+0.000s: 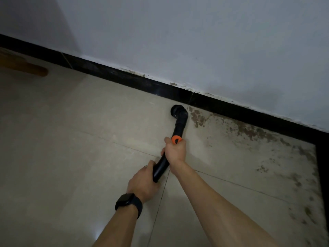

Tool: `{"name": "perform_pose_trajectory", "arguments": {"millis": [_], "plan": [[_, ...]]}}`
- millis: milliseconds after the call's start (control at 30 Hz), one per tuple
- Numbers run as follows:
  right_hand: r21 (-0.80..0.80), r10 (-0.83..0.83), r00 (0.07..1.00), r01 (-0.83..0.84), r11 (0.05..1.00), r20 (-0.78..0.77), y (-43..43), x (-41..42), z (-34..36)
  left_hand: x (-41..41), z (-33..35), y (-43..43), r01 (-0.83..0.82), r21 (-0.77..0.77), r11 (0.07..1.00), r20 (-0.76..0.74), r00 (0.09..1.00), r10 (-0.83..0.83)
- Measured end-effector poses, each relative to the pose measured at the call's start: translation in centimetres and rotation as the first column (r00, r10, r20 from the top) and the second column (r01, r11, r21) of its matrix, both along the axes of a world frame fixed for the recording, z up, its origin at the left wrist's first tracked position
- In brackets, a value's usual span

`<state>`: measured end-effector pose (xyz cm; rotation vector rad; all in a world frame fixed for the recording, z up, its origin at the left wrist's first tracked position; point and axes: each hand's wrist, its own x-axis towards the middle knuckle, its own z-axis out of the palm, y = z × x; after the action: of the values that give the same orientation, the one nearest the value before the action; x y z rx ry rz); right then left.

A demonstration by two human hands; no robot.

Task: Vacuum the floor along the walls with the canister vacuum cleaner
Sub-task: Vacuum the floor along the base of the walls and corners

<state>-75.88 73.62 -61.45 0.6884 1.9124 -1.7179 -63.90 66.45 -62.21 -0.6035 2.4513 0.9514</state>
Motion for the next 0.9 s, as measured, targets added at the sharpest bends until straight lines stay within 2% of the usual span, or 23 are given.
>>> {"name": "perform_pose_trajectory", "arguments": {"millis": [133, 367, 533, 633, 733, 900], "plan": [[-0.008, -0.097, 0.995, 0.097, 0.995, -0.026, 1.7, 4.0, 0.6, 2.0, 0.5, -0.6, 0.104, 0.121, 0.987, 0.121, 0.986, -0.118], [0.033, -0.286, 0.958, 0.285, 0.958, 0.016, 4.6, 8.7, 1.1, 3.7, 1.6, 0.9, 0.195, 0.152, 0.969, 0.272, 0.934, -0.231], [0.098, -0.268, 0.963, 0.265, 0.959, 0.021, 5.3, 11.3, 1.1, 4.5, 1.8, 1.6, 0.234, 0.262, 0.936, 0.452, 0.827, -0.334], [0.129, -0.332, 0.94, 0.321, 0.938, 0.073, 5.4, 13.0, 0.3, 5.2, 1.6, 1.6, 0.271, 0.251, 0.929, 0.515, 0.775, -0.365], [0.103, -0.367, 0.925, 0.358, 0.928, 0.095, 5.9, 13.9, -0.1, 5.7, 1.4, 2.1, 0.325, 0.194, 0.926, 0.526, 0.762, -0.378], [0.031, -0.391, 0.917, 0.39, 0.92, 0.073, 7.4, 11.8, 0.4, 5.2, 1.4, 3.7, 0.337, 0.144, 0.931, 0.441, 0.82, -0.365]]}}
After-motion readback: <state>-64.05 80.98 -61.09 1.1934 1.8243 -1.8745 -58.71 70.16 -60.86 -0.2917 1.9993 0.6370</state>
